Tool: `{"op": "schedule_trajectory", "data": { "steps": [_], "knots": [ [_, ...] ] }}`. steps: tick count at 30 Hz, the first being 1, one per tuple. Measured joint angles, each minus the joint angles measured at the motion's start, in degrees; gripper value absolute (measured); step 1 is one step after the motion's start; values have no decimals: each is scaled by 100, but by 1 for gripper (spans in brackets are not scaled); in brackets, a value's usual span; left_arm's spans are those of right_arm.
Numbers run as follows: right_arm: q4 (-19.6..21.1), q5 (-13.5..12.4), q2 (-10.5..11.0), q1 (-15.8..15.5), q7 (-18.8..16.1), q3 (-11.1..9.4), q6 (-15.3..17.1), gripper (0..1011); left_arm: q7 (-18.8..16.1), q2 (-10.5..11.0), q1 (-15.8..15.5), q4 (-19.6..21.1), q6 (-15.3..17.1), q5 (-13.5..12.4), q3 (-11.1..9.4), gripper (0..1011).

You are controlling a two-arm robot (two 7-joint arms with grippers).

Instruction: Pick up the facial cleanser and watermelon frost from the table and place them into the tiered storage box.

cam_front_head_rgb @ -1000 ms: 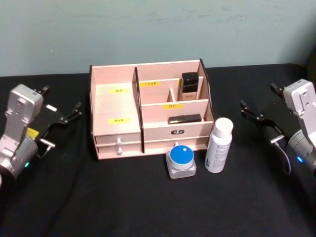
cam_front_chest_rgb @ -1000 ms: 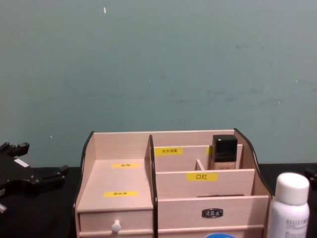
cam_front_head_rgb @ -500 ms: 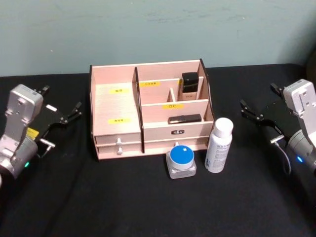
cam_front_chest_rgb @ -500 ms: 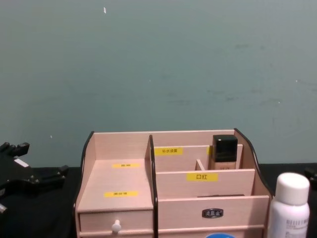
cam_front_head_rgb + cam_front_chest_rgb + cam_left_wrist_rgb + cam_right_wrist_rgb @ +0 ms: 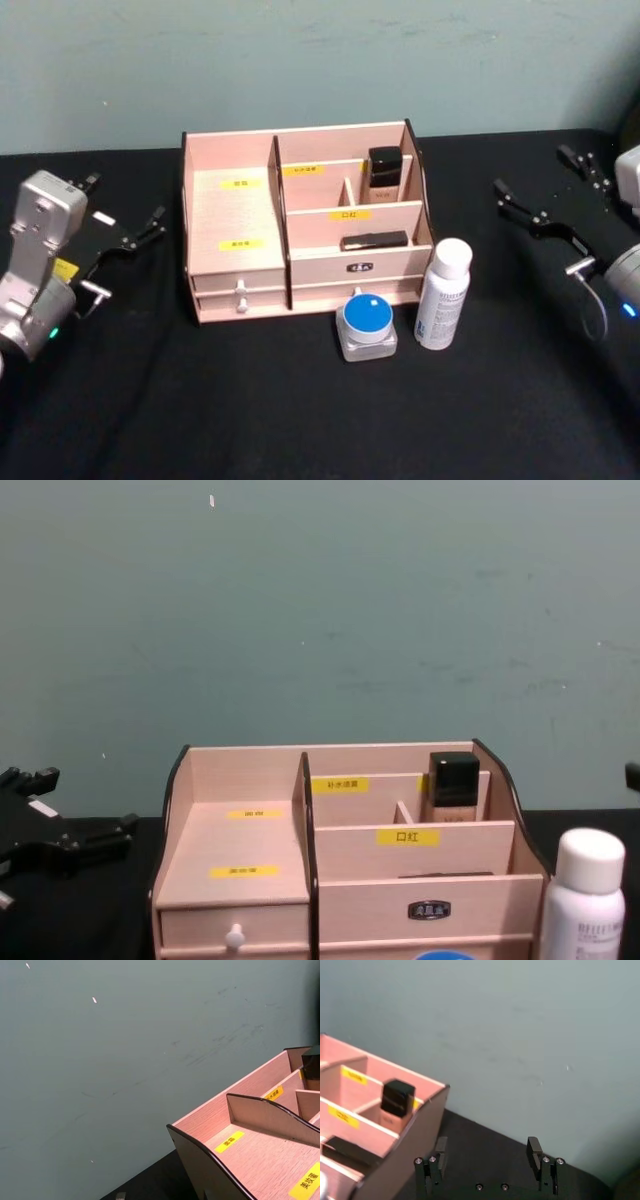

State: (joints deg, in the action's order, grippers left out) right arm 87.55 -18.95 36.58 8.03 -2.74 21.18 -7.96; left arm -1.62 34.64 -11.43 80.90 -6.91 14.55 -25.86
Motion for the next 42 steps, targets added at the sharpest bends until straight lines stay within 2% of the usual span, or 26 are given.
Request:
{"op": "schedule_trajectory", "data": {
  "steps": [5, 9, 15, 23, 31, 37, 42],
  "knots": [
    [556, -180, 187, -270, -166, -219, 59, 1003, 0, 0, 0, 0, 0, 0, 0, 1010],
    [1019, -338, 358, -501, -314, -379, 226, 1003, 0, 0, 0, 0, 0, 0, 0, 1009],
    [1817, -709, 671, -984, -607, -657, 698, 1002, 0, 0, 0, 0, 0, 0, 0, 1009],
    [2416, -961, 923, -1395, -899, -814, 1192, 1002, 0, 0, 0, 0, 0, 0, 0, 1010],
    [2556, -1028, 975, -1529, -1166, -772, 1534, 1002, 0, 0, 0, 0, 0, 0, 0, 1009],
    [2251, -1082, 824, -1387, -1398, -613, 1861, 1002, 0, 0, 0, 0, 0, 0, 0, 1010],
    [2048, -1054, 704, -1287, -1513, -526, 1990, 1002, 0, 0, 0, 0, 0, 0, 0, 1010]
  ]
}}
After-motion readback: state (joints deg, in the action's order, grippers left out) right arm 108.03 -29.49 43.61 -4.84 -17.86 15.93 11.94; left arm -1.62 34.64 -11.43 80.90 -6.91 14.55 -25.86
